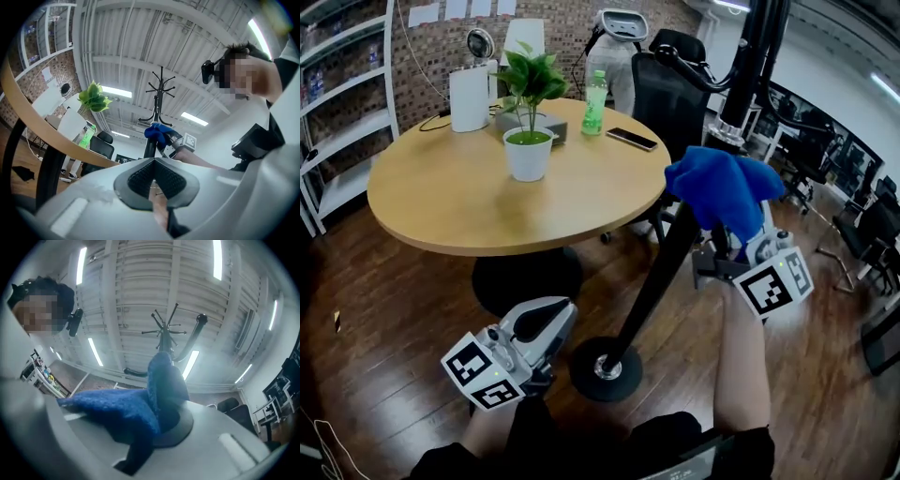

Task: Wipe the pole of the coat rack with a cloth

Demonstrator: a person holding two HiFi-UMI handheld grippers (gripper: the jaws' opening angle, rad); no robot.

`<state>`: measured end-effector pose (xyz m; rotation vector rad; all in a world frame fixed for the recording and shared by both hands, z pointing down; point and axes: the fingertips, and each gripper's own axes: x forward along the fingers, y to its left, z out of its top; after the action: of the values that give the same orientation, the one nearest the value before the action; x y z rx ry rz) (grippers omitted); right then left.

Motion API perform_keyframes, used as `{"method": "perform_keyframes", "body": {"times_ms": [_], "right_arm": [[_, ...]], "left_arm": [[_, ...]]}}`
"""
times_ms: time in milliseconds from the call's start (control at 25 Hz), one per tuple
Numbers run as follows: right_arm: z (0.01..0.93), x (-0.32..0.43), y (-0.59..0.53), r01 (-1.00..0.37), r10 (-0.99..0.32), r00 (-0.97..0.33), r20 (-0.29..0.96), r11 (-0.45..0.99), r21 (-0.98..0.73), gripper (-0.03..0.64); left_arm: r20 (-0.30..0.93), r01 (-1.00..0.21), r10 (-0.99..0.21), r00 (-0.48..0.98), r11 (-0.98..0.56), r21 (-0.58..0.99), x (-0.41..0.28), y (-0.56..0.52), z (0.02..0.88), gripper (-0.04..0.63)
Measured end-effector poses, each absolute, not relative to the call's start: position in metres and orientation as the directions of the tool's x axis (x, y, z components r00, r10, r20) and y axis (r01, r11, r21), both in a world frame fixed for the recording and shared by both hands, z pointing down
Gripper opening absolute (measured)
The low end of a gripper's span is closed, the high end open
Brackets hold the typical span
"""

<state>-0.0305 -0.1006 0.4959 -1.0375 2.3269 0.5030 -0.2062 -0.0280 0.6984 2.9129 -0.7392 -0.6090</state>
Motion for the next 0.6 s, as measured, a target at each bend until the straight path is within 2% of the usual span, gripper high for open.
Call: {"method": "perform_keyframes", "body": {"times_ms": [280, 600], "right_arm": [[0.530, -0.023, -0.102, -0.755, -0.552, -0.539, -0.636, 0.652, 0.074, 0.021], [0.696, -0.036, -0.105, -0.736, -0.638, -0.584, -0.502, 0.677, -0.004, 0.021]], "left_arm": [[-0.343, -0.460, -0.488, 0.803, -0.873, 0.165, -0.210, -0.034, 0.705, 0.000], [-0.283, -0.463, -0.501, 0.818, -0.865, 0.194, -0.198, -0.050, 0.733, 0.000]]}}
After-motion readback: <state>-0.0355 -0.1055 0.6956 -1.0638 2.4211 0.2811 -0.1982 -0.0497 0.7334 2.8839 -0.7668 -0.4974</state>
